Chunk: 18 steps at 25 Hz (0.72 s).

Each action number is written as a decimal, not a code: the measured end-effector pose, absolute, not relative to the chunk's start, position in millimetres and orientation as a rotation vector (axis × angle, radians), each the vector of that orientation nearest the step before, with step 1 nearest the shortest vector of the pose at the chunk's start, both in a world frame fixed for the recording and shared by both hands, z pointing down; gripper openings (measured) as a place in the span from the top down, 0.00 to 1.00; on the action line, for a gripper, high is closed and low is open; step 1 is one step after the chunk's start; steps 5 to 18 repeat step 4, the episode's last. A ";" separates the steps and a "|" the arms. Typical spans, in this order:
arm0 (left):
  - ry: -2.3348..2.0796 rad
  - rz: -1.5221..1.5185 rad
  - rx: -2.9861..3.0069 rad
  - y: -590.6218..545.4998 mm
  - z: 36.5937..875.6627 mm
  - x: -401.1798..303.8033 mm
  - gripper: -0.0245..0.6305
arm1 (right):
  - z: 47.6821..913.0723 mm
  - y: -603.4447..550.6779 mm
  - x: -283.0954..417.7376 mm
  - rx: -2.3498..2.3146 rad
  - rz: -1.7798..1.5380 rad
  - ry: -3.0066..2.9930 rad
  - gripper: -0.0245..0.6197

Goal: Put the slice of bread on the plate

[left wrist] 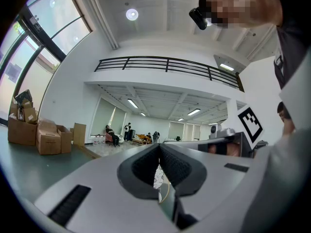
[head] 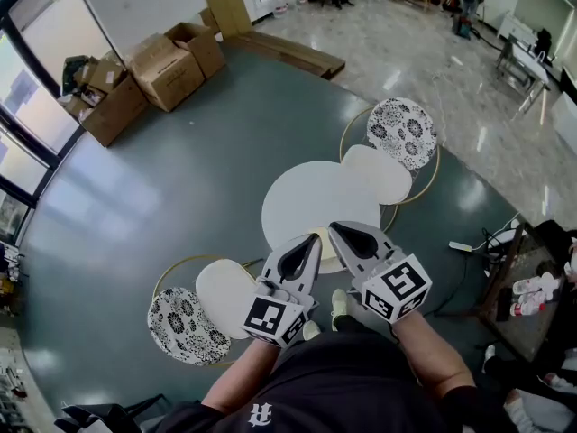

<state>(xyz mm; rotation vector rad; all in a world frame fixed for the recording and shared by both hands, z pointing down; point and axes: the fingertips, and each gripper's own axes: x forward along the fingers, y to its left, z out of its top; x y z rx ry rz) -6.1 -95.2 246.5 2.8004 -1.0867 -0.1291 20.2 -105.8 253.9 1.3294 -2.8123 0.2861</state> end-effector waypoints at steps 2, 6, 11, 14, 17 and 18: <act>-1.092 -0.134 2.800 -96.9 246.1 -7.0 0.95 | 253.4 -107.4 19.1 1.326 0.280 -2.813 0.95; -1.096 -0.139 2.802 -98.8 246.3 -7.5 0.95 | 253.7 -109.1 18.3 1.319 0.272 -2.817 0.95; -1.096 -0.139 2.802 -98.8 246.3 -7.5 0.95 | 253.7 -109.1 18.3 1.319 0.272 -2.817 0.95; -1.096 -0.139 2.802 -98.8 246.3 -7.5 0.95 | 253.7 -109.1 18.3 1.319 0.272 -2.817 0.95; -1.096 -0.139 2.802 -98.8 246.3 -7.5 0.95 | 253.7 -109.1 18.3 1.319 0.272 -2.817 0.95; -1.096 -0.139 2.802 -98.8 246.3 -7.5 0.95 | 253.7 -109.1 18.3 1.319 0.272 -2.817 0.95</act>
